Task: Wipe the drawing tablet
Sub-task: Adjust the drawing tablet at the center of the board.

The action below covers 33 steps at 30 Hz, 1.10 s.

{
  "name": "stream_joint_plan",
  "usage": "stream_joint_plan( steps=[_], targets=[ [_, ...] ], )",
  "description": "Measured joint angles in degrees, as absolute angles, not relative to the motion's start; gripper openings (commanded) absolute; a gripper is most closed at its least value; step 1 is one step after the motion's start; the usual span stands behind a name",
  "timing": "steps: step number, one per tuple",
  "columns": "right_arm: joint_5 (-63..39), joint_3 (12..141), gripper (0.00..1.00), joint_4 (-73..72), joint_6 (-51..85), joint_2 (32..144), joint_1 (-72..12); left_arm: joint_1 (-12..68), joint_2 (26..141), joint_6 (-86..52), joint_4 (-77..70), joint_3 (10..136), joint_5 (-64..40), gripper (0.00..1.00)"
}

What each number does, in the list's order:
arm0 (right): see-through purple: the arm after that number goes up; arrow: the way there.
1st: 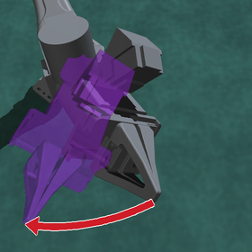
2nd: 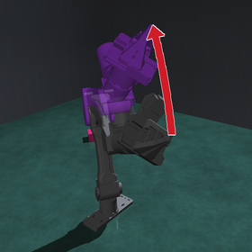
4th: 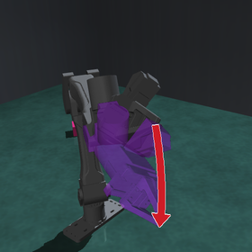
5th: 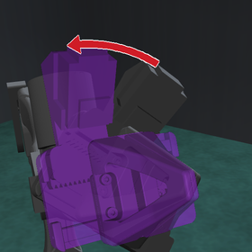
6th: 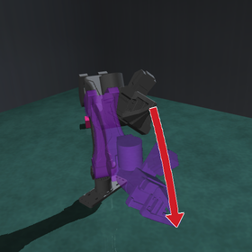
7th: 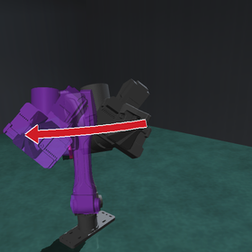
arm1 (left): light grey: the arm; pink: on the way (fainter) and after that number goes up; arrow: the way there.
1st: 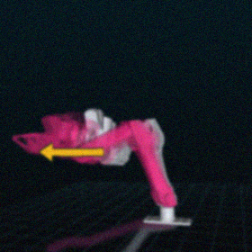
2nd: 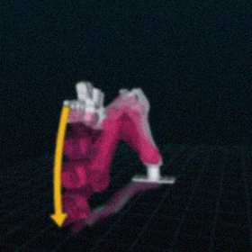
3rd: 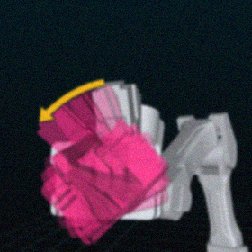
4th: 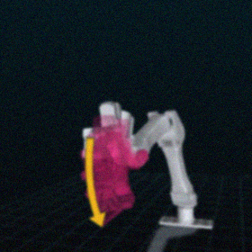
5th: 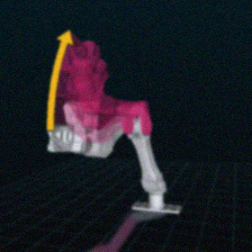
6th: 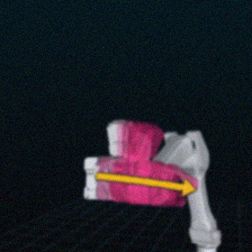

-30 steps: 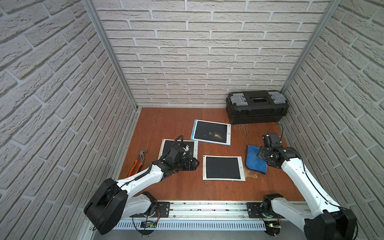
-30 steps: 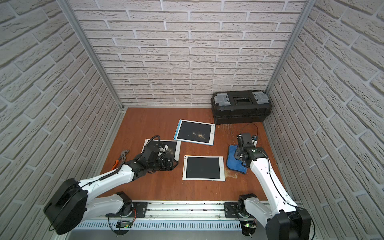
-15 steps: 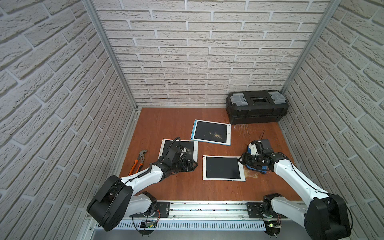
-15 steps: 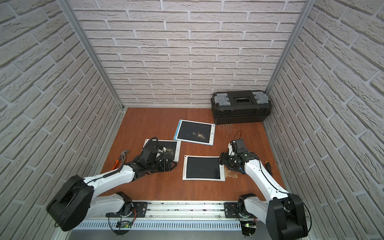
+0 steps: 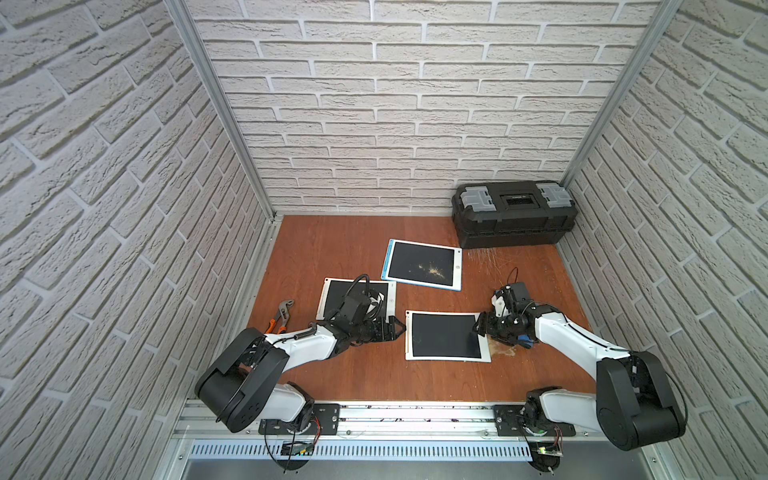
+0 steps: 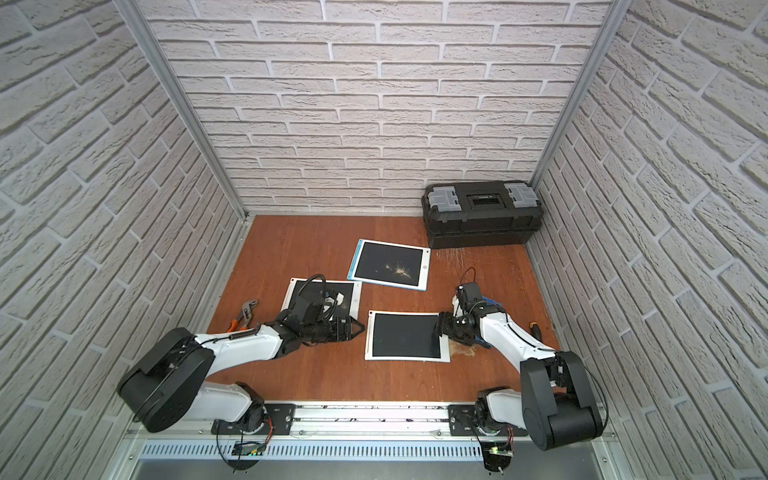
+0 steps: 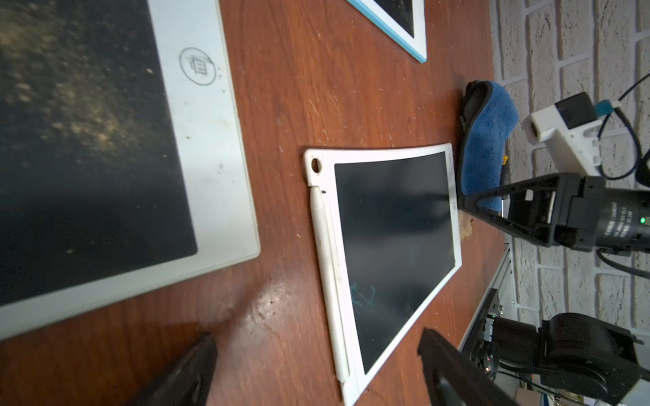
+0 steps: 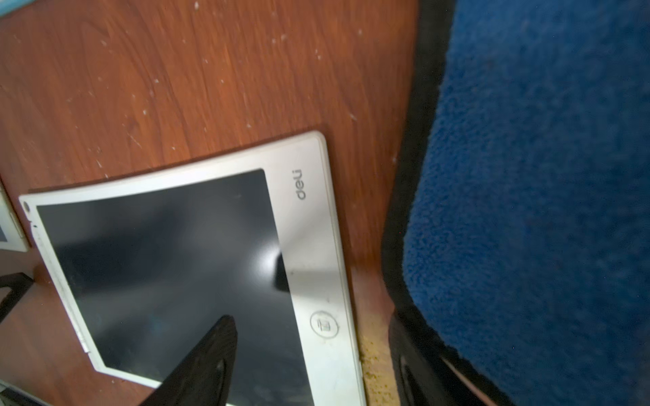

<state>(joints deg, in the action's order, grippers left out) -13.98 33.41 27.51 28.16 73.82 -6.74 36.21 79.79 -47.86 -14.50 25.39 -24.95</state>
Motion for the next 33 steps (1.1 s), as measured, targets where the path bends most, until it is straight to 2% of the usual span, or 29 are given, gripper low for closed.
stream_joint_plan(
  steps=[10,24,33],
  targets=[
    [-15.40,33.43,0.70,23.49,27.94,75.13,-6.74,36.95,83.50,-47.59,-16.38,27.62,-25.96,0.92],
    [-24.18,34.68,0.69,17.45,25.96,79.92,-6.70,37.65,88.07,-47.59,-20.01,29.89,-28.62,0.91],
    [-24.45,35.38,0.69,17.17,24.99,80.90,-7.07,37.56,89.49,-48.34,-22.26,30.11,-29.98,0.90]
  ],
)
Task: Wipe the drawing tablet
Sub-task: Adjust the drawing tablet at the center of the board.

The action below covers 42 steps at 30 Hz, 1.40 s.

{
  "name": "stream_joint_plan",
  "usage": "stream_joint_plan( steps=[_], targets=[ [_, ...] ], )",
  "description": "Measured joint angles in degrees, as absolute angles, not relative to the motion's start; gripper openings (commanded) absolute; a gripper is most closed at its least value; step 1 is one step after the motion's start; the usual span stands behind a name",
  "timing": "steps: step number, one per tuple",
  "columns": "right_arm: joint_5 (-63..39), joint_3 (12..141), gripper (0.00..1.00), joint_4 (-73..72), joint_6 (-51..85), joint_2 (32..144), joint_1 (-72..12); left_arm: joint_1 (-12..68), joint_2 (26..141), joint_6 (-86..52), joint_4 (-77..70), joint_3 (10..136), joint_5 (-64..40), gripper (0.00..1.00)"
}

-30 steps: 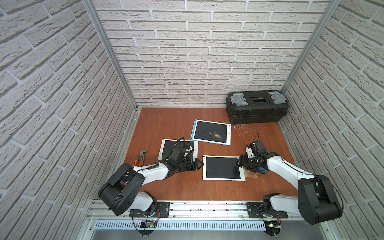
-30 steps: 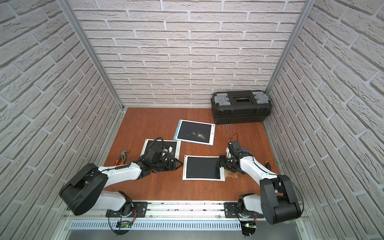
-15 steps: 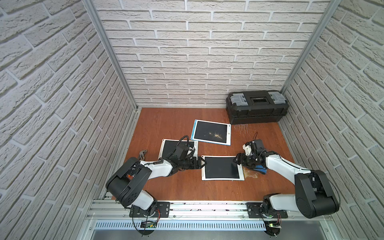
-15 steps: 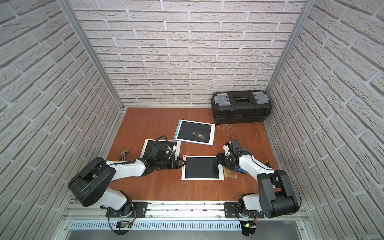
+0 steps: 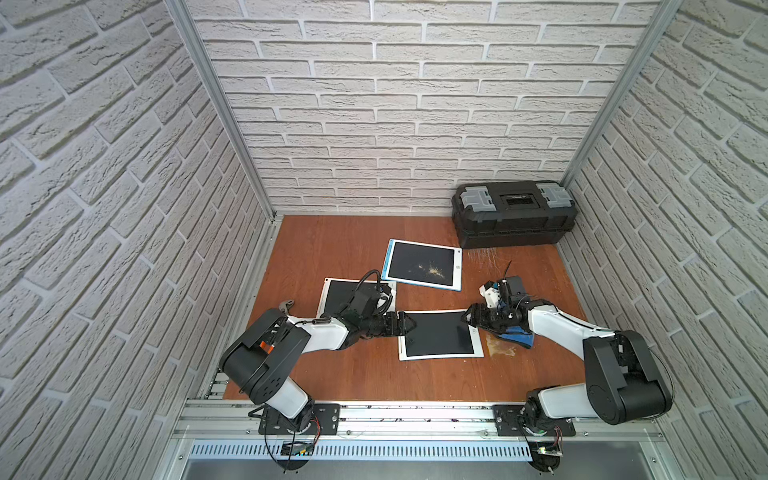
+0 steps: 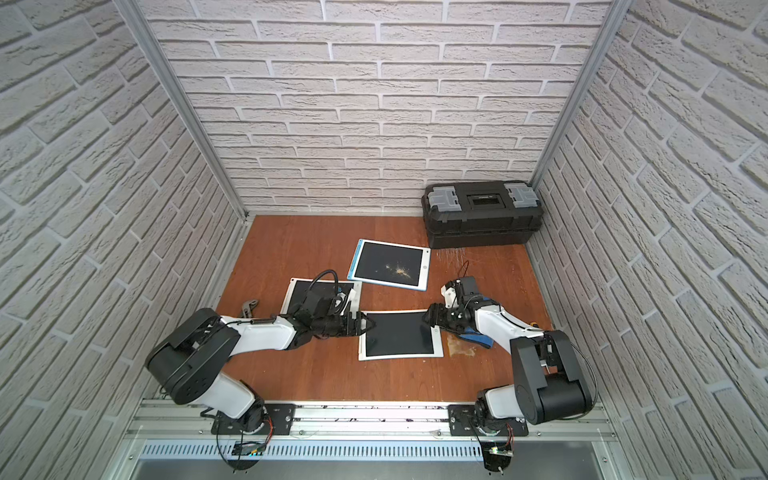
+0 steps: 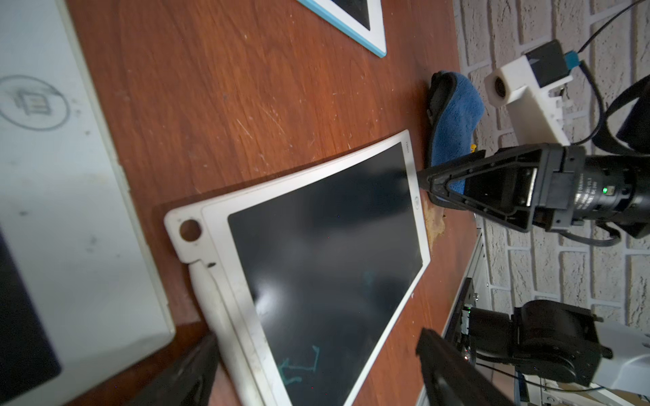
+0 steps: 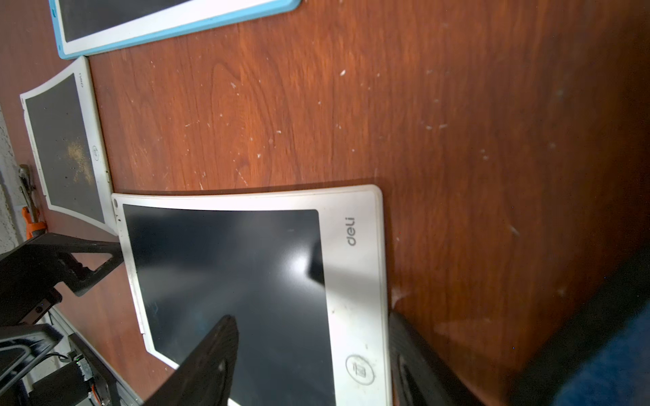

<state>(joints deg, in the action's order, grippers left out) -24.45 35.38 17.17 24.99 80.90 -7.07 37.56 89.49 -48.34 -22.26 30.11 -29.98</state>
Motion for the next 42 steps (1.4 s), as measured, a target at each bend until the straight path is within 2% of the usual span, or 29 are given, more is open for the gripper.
stream_joint_plan(
  steps=[13,30,36,42],
  targets=[
    [-22.72,35.70,0.70,17.08,24.60,81.01,-7.31,36.93,91.13,-54.43,-33.12,26.50,-31.27,0.89],
    [-23.20,35.73,0.70,17.04,24.64,81.01,-8.47,37.69,82.19,-50.00,-13.96,26.17,-31.09,0.90],
    [-23.20,35.73,0.70,17.04,24.67,81.01,-8.47,38.04,82.52,-50.85,-14.59,26.15,-31.77,0.90],
    [-22.46,35.73,0.71,16.95,24.62,81.01,-8.38,38.96,86.04,-54.63,-21.32,25.76,-34.52,0.90]
  ],
)
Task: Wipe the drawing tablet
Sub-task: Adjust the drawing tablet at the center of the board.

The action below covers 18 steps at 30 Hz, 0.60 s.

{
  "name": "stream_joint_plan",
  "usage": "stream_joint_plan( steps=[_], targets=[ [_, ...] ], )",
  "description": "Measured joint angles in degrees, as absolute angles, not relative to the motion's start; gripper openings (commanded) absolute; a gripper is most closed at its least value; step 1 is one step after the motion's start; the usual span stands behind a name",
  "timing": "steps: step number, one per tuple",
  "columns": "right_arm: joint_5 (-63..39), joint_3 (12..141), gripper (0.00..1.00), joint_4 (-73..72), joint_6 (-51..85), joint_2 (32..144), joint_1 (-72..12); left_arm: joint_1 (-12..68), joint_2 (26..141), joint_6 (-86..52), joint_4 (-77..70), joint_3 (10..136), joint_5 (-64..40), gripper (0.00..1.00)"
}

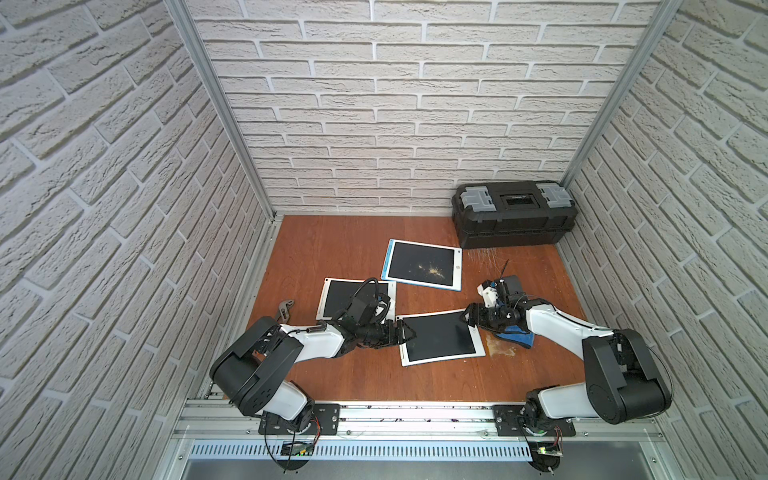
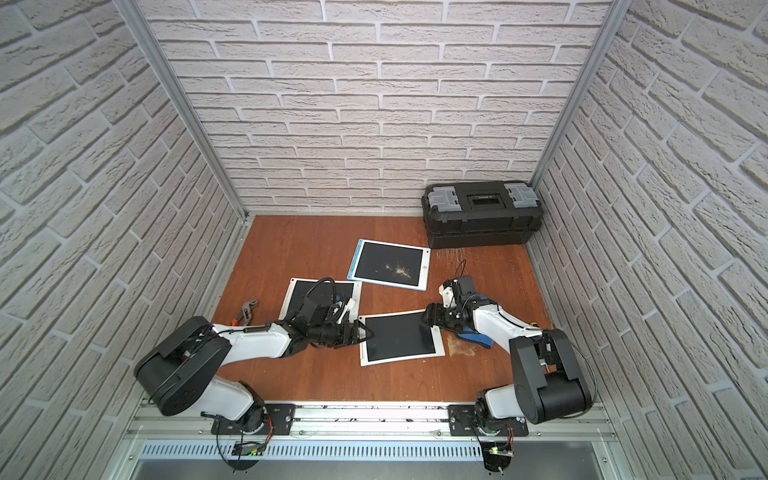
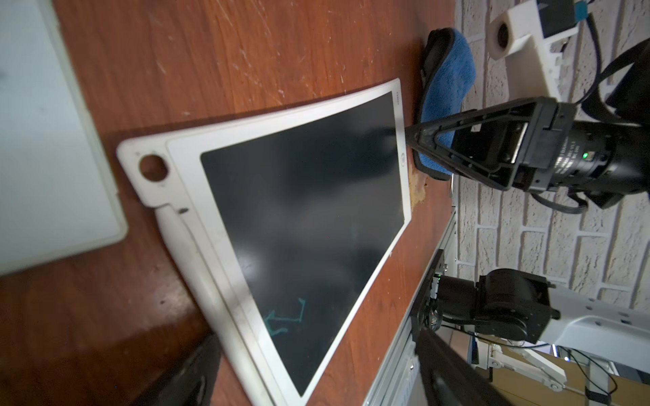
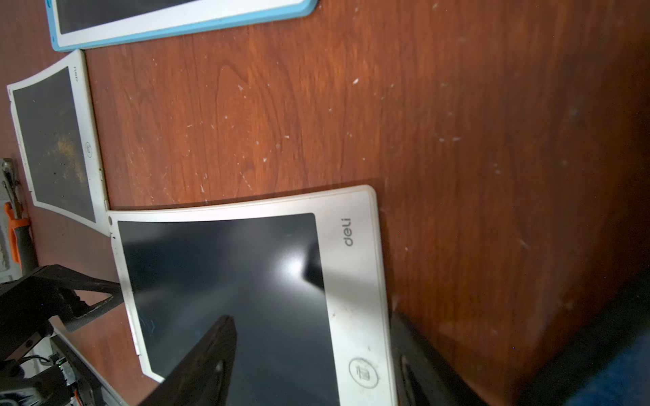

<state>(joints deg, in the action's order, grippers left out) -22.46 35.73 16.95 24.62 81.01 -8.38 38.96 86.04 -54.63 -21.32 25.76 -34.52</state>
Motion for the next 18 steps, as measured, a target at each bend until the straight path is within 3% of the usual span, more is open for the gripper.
stream_joint_plan(
  steps=[12,18],
  targets=[
    [-20.60,35.79,0.71,16.56,24.60,80.90,-8.34,38.54,87.57,-61.30,-33.01,22.09,-35.81,0.90],
    [-22.50,35.79,0.71,16.58,24.62,81.10,-8.43,36.88,85.89,-64.23,-36.93,18.28,-35.81,0.84]
  ],
)
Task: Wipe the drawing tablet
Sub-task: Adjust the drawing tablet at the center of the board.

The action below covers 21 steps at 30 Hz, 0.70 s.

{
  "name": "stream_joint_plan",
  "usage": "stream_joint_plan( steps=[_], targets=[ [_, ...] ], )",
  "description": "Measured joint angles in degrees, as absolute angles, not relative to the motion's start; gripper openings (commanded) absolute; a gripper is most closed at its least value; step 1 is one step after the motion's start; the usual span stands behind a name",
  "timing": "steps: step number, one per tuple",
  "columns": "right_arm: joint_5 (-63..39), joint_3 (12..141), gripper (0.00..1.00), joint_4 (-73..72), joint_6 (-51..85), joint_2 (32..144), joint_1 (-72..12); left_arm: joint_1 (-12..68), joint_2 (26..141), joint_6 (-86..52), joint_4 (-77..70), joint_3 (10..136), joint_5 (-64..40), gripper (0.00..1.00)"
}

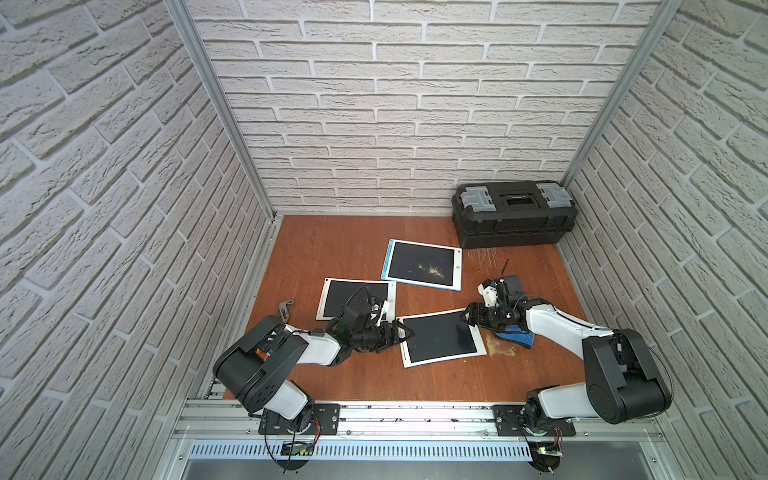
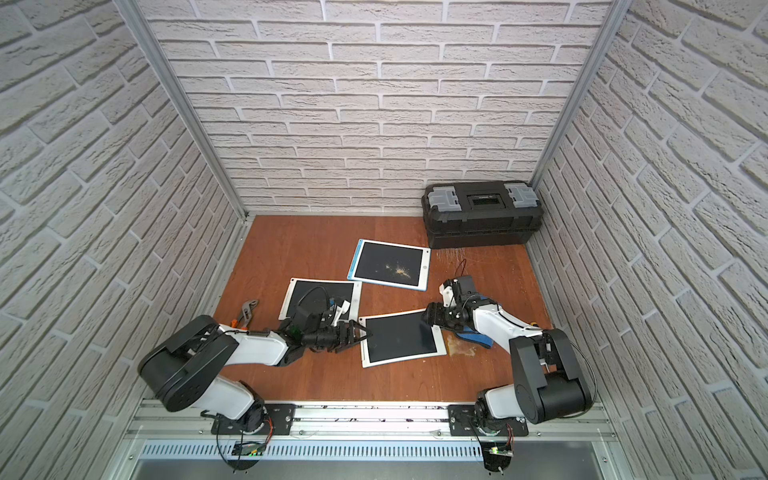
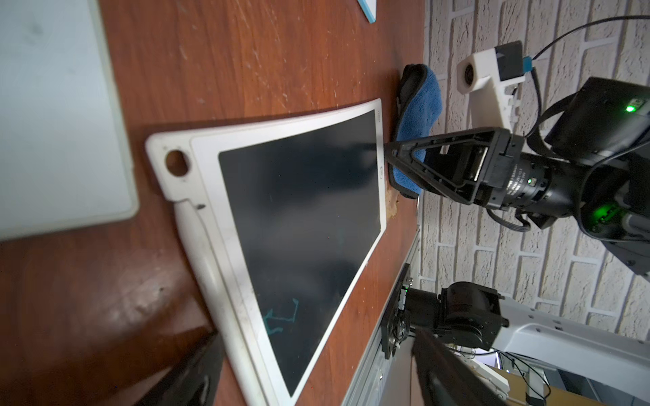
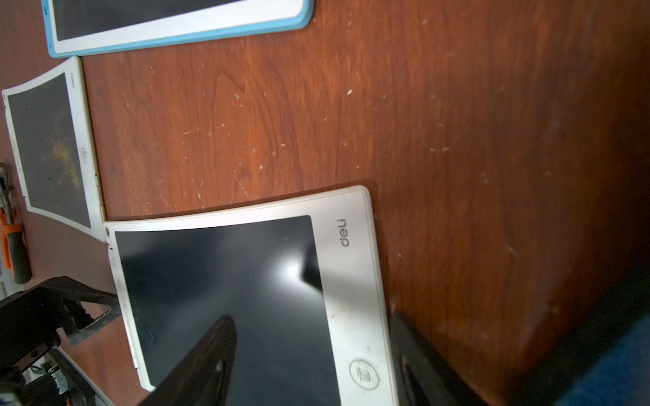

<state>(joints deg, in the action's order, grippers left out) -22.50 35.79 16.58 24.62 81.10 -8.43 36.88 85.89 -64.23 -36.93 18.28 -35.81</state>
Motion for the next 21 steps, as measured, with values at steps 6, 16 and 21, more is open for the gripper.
stream_joint_plan(
  steps=[6,16,21],
  targets=[
    [-24.93,35.48,0.71,16.53,24.97,81.14,-8.43,35.22,82.67,-65.82,-37.69,14.87,-35.29,0.79],
    [-31.53,32.01,0.72,12.56,28.23,79.96,-8.43,33.71,77.28,-66.24,-36.36,13.34,-35.38,0.76],
    [-31.81,31.90,0.72,12.36,28.71,79.96,-8.43,33.63,76.69,-64.64,-28.88,13.72,-35.83,0.78]
  ],
)
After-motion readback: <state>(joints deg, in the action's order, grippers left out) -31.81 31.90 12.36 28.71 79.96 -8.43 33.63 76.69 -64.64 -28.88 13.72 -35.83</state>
